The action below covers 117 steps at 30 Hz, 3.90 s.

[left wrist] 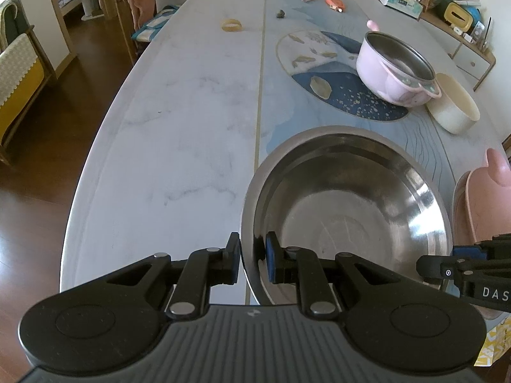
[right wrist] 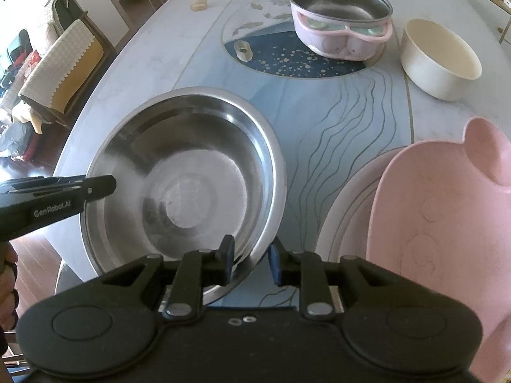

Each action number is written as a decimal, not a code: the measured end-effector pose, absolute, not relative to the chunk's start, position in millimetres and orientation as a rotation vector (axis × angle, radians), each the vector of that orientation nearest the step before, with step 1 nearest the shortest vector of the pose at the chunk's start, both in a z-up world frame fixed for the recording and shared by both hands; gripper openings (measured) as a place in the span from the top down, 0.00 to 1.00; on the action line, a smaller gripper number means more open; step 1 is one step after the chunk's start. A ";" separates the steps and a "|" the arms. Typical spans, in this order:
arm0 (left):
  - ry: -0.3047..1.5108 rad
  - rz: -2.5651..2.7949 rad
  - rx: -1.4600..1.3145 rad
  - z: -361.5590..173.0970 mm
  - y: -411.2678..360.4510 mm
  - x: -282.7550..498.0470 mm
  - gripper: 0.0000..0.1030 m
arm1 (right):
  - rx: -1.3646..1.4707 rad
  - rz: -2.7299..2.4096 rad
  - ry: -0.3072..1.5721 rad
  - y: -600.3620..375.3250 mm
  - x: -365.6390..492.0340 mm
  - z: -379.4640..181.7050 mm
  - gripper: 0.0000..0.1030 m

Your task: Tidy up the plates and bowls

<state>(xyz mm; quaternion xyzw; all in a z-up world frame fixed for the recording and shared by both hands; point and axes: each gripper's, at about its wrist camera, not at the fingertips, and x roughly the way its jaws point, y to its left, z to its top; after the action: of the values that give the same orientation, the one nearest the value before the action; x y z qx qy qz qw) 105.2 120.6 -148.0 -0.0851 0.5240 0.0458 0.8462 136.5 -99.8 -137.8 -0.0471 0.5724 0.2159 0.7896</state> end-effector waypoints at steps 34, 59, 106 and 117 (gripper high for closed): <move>0.853 -0.019 -0.065 -42.4 105.3 143.4 0.35 | 0.090 0.376 0.982 -147.2 169.8 -38.7 0.31; 0.912 -0.248 -0.046 -54.0 36.4 346.4 0.26 | 0.274 0.150 1.033 -177.0 280.1 -83.5 0.07; 1.153 -0.260 0.053 -138.1 7.0 422.9 0.91 | 0.308 0.207 1.156 -178.8 362.4 -127.9 0.71; 1.172 -0.219 0.021 -138.8 12.2 395.6 0.94 | 0.314 0.181 1.199 -174.4 354.0 -130.1 0.62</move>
<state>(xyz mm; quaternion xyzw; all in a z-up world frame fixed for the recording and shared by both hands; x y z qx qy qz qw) 395.6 12.2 -138.8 0.0100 0.5518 -0.1030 0.8275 354.0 -174.4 -130.1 0.1470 0.5610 0.0847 0.8102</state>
